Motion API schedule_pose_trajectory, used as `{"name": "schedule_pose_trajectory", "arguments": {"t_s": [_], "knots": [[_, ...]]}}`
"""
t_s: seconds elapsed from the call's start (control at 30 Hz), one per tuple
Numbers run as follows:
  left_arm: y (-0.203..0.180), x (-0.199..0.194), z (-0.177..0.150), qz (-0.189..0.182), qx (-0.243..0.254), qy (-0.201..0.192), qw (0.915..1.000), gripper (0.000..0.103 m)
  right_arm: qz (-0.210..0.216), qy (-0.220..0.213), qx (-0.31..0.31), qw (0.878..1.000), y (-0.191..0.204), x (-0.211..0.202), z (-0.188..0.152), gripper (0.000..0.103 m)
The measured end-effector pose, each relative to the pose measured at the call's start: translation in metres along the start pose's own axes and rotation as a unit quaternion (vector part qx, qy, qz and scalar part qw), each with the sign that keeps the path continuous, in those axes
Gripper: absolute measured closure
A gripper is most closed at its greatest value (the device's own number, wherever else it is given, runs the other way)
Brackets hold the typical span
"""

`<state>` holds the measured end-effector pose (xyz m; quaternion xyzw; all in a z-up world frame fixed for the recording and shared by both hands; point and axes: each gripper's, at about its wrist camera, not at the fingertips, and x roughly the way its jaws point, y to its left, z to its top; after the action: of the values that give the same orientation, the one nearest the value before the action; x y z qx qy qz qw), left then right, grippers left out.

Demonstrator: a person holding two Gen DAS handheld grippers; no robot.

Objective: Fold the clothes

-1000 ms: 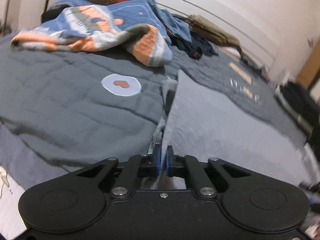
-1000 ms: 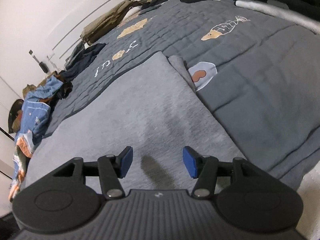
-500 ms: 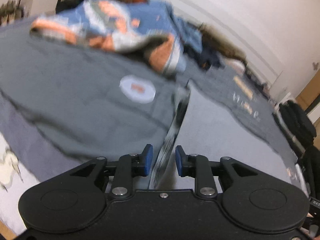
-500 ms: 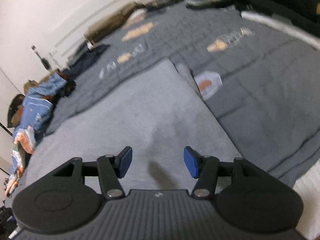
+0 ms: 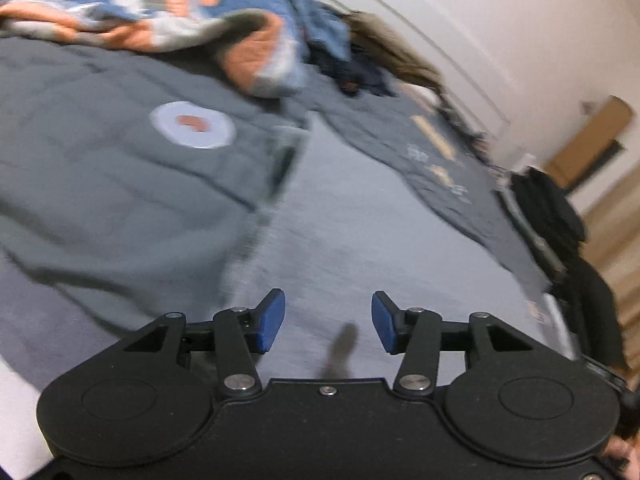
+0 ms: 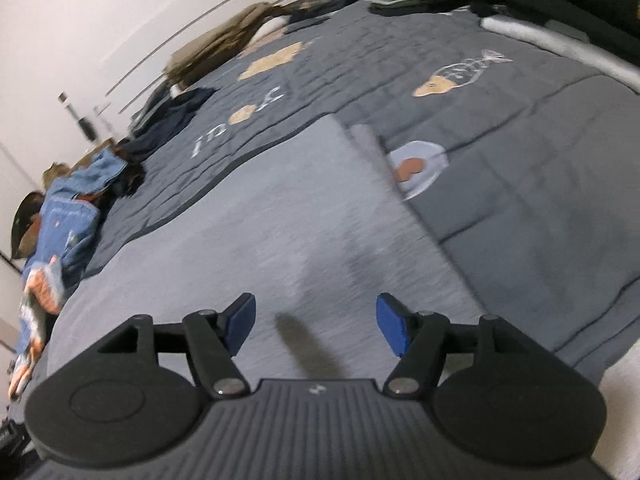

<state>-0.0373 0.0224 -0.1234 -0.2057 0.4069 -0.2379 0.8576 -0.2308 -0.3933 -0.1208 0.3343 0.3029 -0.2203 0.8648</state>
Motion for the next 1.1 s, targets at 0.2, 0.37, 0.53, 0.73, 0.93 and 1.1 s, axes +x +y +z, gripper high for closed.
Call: {"name": "schedule_pose_trajectory", "arguments": {"t_s": [0.2, 0.37, 0.53, 0.73, 0.93, 1.1], "knots": [[0.009, -0.019, 0.006, 0.053, -0.006, -0.034, 0.998, 0.055, -0.031, -0.013, 0.003, 0.999, -0.012, -0.005, 0.006, 0.037], [0.013, -0.035, 0.007, 0.053, -0.016, -0.035, 0.9978, 0.055, -0.056, -0.001, -0.024, 0.998, -0.015, -0.007, 0.007, 0.037], [0.009, -0.041, -0.001, 0.059, -0.012, -0.033, 0.9977, 0.046, -0.052, -0.012, -0.032, 0.998, -0.013, -0.023, 0.009, 0.037], [0.016, -0.046, -0.014, 0.046, -0.047, -0.033, 0.9973, 0.046, 0.015, -0.03, -0.067, 0.997, 0.002, -0.046, 0.007, 0.034], [0.01, -0.045, -0.019, 0.031, -0.035, -0.04, 0.9981, 0.048, 0.086, -0.026, -0.092, 0.992, 0.028, -0.054, 0.002, 0.031], [0.015, -0.038, -0.023, 0.024, -0.06, -0.041, 0.9971, 0.074, 0.113, -0.01, -0.103, 0.988, 0.044, -0.05, -0.009, 0.029]]}}
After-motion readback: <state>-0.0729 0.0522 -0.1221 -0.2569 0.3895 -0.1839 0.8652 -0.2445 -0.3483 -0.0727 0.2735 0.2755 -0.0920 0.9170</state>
